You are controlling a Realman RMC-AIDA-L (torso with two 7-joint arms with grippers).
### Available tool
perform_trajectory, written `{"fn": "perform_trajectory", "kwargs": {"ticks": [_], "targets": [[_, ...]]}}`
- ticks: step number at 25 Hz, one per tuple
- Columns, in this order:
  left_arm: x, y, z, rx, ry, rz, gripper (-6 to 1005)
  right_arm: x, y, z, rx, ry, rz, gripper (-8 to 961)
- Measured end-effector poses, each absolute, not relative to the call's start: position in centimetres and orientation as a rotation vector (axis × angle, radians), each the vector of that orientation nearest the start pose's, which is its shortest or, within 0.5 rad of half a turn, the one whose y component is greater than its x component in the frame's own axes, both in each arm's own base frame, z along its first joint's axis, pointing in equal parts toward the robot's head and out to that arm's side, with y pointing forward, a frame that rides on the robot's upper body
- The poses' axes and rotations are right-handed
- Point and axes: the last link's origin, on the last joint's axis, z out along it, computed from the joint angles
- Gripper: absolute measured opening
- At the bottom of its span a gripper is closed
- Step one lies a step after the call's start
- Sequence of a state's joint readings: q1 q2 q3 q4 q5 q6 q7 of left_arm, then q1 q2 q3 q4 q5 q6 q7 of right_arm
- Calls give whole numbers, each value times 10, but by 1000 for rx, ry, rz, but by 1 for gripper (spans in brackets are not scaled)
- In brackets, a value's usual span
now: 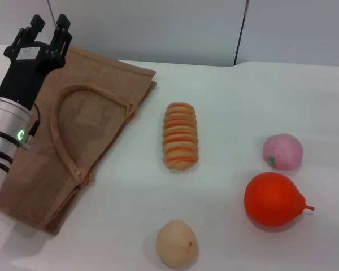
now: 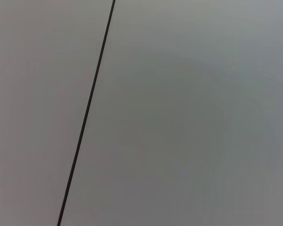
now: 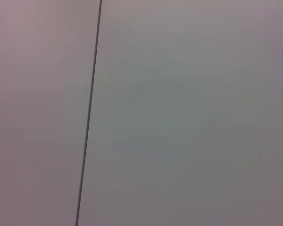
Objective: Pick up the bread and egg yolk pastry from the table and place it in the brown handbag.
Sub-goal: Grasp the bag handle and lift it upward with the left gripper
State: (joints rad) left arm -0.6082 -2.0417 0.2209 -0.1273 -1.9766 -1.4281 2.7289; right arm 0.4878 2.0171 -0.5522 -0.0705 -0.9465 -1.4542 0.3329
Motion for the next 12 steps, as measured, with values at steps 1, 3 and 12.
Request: {"fn": "perform_trajectory", "kwargs": {"ticks": [1, 3, 12], "targets": [[-282, 359, 15, -1531, -527, -1097, 573, 318, 339, 56, -1578, 271, 878, 794], [-282, 359, 15, -1530, -528, -1096, 573, 318, 339, 56, -1578, 271, 878, 794], [-286, 359, 16, -1526, -550, -1099, 572, 318, 339, 56, -1578, 273, 876, 794]]}}
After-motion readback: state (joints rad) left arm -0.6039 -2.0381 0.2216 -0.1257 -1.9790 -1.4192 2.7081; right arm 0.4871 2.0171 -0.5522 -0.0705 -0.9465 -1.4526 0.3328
